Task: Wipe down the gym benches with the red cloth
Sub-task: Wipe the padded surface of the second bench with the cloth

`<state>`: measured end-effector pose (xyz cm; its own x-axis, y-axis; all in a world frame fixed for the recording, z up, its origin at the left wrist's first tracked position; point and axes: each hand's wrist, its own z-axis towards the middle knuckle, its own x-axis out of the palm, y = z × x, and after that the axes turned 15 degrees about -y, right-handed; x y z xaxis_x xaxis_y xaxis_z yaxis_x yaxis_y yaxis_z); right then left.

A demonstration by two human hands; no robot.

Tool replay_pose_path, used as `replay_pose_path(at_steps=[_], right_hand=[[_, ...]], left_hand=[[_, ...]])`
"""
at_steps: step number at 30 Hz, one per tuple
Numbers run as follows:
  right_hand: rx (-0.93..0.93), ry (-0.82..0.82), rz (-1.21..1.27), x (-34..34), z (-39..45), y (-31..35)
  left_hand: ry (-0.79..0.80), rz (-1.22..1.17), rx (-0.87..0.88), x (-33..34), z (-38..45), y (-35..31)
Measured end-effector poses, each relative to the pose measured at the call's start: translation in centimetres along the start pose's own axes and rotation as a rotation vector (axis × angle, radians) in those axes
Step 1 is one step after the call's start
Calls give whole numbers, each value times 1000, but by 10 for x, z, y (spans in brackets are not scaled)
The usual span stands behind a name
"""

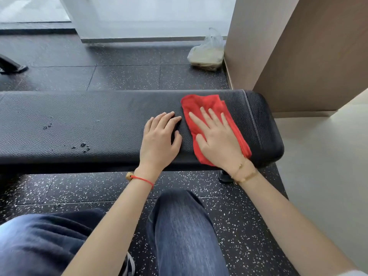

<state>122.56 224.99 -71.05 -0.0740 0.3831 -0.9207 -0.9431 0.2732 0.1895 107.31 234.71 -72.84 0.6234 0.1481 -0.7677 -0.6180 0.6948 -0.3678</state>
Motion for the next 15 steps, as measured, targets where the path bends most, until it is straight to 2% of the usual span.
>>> replay_pose_path(at_steps=[3,9,15], right_hand=[[26,6,6,-8,-12,-20],[303,2,-106,-2,39,-53],[250,-68,-100,-12,-17,-44]], left_hand=[[-5,0,-2,0,-1,-1],[-19,28,17,2,-1,-1],[-31,14,28,3,-2,1]])
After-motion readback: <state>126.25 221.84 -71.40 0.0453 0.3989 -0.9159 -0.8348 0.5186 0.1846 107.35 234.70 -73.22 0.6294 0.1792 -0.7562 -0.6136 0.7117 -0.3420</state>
